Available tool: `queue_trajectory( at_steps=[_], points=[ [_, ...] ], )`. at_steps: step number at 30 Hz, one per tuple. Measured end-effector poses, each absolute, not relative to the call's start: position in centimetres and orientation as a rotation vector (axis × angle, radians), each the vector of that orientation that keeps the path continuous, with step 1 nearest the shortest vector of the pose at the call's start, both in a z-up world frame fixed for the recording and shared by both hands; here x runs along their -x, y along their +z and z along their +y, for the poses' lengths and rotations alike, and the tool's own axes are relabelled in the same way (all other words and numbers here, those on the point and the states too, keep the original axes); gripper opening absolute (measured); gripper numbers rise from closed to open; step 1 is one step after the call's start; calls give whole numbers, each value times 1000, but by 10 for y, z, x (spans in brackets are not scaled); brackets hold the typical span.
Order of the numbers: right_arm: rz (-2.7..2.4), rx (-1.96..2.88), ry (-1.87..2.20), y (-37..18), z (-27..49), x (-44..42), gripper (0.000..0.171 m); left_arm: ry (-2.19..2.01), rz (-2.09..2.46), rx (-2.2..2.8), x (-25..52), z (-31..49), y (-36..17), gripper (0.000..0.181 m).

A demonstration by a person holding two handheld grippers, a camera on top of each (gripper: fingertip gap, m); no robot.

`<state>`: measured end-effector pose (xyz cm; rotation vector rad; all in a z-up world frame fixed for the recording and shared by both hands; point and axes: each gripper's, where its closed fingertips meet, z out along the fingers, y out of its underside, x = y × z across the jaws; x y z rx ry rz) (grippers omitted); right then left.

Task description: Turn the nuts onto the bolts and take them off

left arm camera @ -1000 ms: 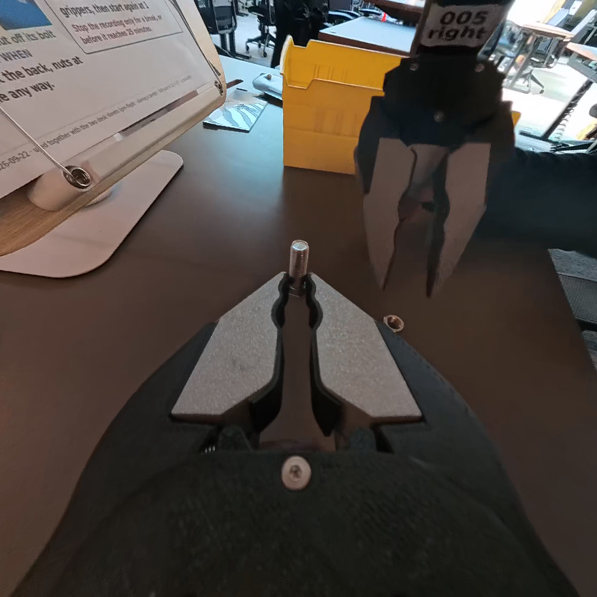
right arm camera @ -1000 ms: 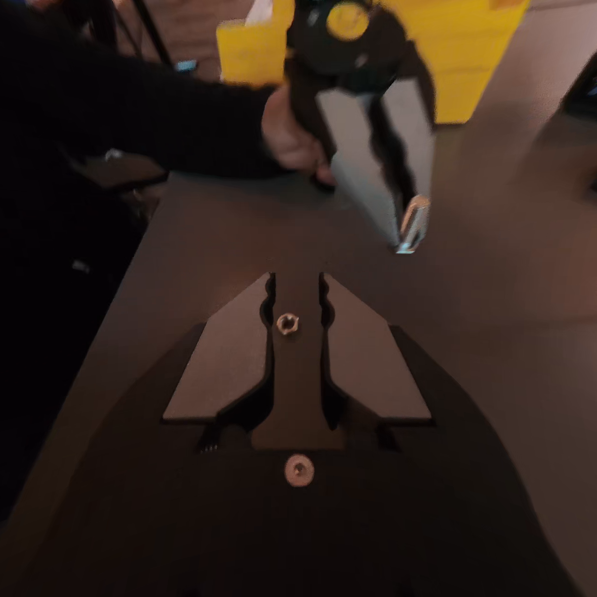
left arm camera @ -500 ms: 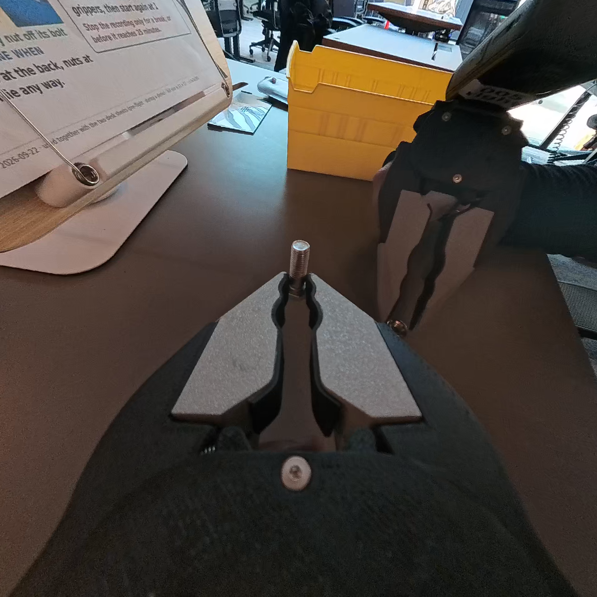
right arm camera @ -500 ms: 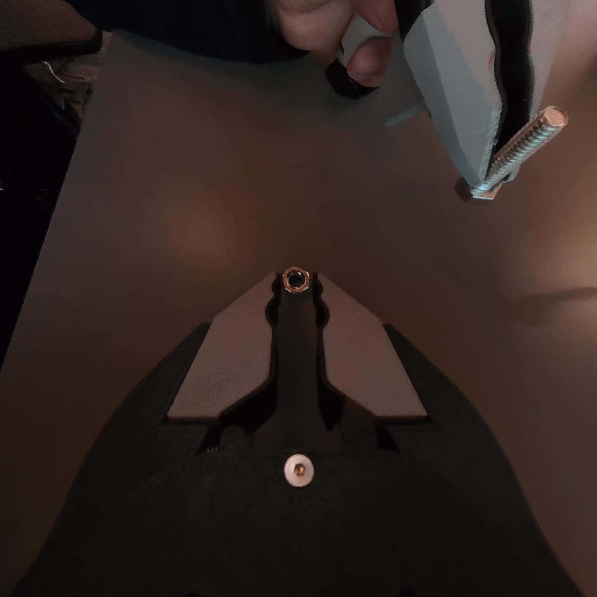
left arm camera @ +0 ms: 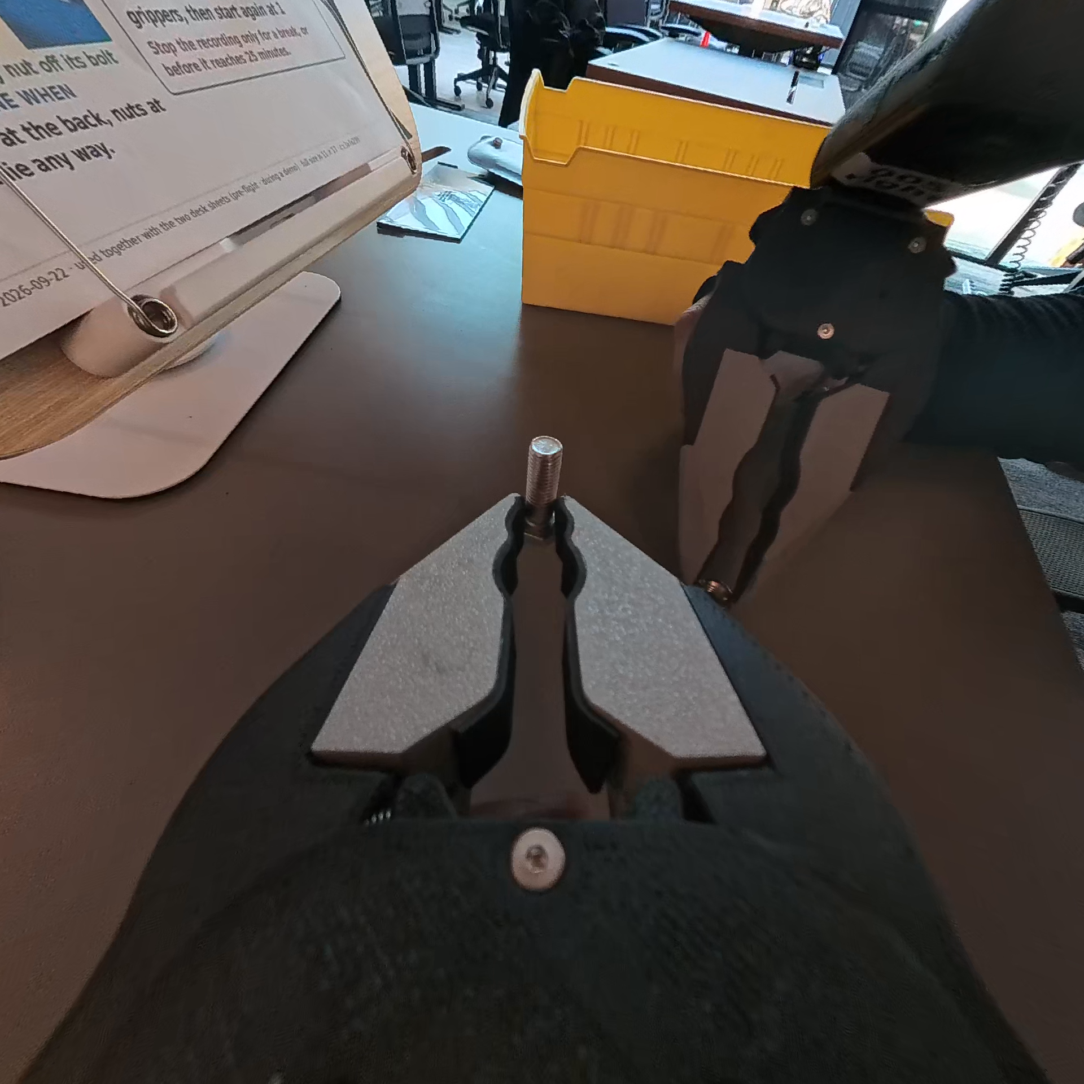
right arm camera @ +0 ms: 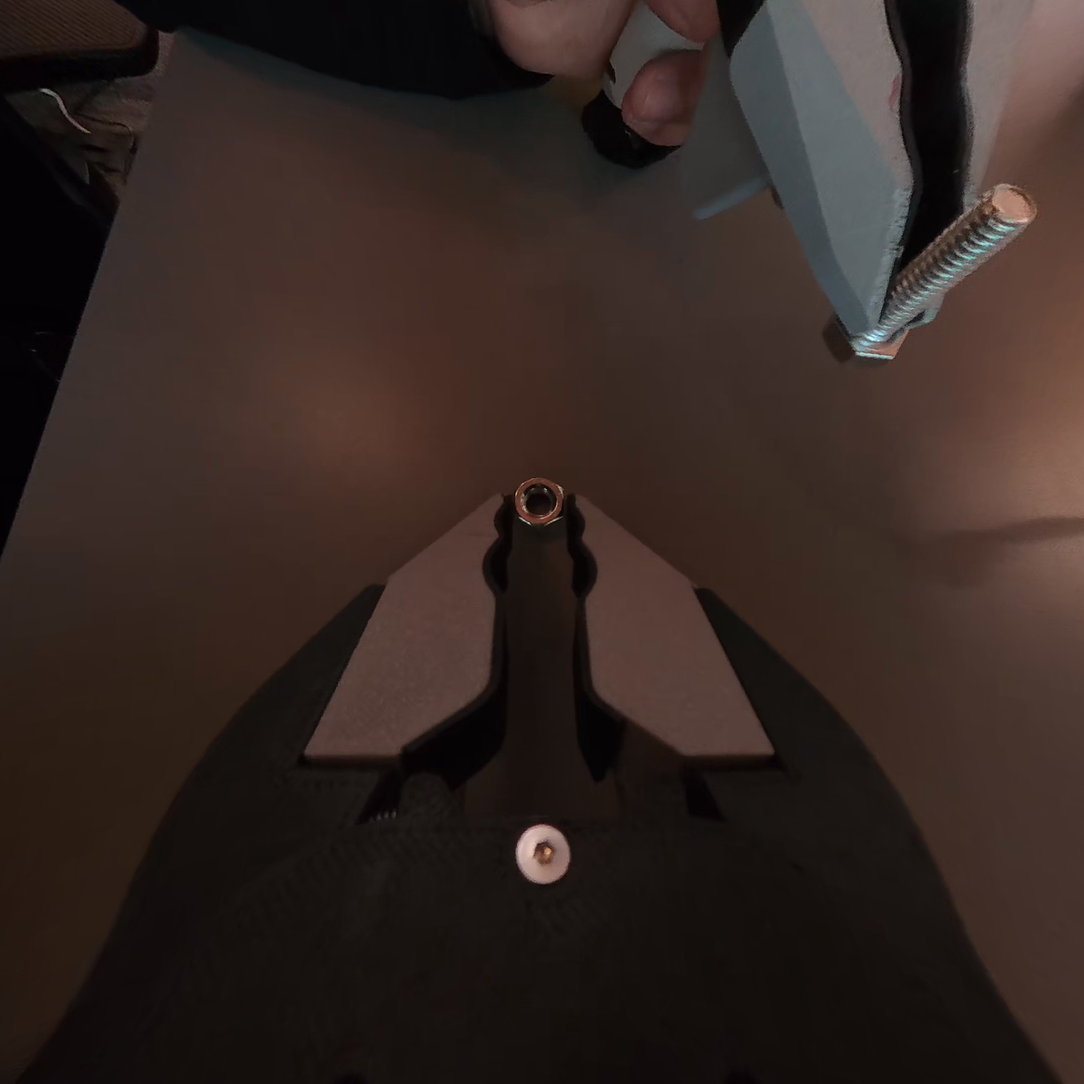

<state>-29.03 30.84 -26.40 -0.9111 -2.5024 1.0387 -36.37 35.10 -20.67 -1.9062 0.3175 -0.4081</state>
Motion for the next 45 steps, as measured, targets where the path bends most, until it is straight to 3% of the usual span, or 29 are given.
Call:
queue_trajectory(
  at_steps=[12,20,25,29,45],
  points=[
    [-2405,1010,1126,-249,318,300,13,-405,350,1918,360,350,-209,8],
    [-2177,1181,1294,-187,351,333,13,-348,336,1926,365,351,-210,7],
    [-2282,1164,1172,-162,354,356,13,-314,278,1927,378,352,-208,8],
    [-2334,1104,1018,-156,352,376,13,-266,220,1928,392,353,-206,8],
    [-2369,1126,1029,-167,348,399,13,-244,205,1921,393,355,-204,7]
  ],
)
